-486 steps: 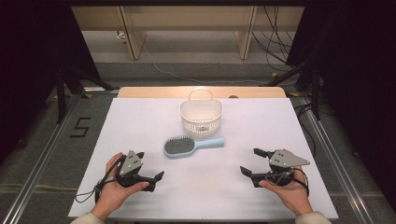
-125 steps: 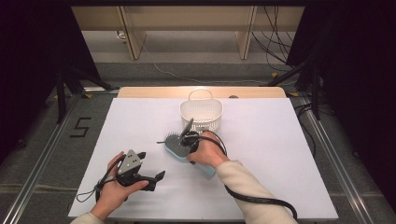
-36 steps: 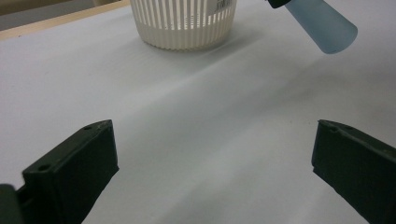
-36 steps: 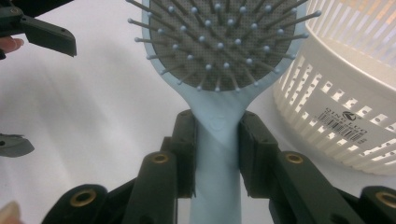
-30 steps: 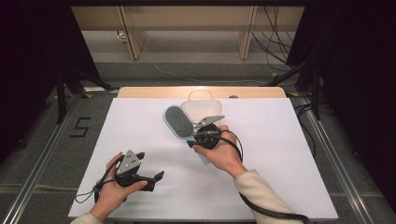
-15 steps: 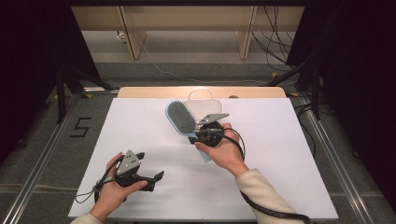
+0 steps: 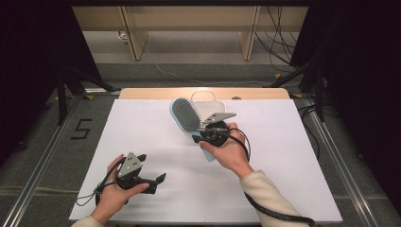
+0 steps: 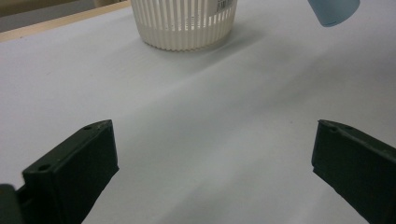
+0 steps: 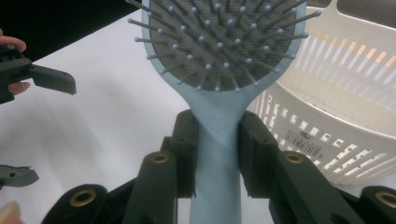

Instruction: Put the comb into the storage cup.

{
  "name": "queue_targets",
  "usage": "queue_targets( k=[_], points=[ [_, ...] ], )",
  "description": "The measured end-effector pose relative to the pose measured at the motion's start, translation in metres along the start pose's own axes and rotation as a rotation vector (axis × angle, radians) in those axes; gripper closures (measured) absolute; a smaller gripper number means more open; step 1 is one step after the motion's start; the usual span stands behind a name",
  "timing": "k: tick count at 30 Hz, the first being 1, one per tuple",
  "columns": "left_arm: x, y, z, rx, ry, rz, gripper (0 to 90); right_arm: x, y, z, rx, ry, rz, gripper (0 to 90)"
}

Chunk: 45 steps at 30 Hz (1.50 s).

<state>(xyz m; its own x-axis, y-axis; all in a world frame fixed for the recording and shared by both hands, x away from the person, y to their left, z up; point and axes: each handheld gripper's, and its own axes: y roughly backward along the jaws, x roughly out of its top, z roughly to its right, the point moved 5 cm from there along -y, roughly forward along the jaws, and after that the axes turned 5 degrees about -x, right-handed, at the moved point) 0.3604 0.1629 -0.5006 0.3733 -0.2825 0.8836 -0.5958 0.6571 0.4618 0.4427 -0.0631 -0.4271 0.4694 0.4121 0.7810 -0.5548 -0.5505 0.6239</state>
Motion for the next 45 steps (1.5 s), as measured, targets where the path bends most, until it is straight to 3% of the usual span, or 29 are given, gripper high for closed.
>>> queue_targets(
  k=[45],
  points=[
    [0.0,0.0,0.0,0.0,-0.003,0.003,0.0,0.01,0.014,0.013,-0.032,-0.034,0.094,70.5]
  ],
)
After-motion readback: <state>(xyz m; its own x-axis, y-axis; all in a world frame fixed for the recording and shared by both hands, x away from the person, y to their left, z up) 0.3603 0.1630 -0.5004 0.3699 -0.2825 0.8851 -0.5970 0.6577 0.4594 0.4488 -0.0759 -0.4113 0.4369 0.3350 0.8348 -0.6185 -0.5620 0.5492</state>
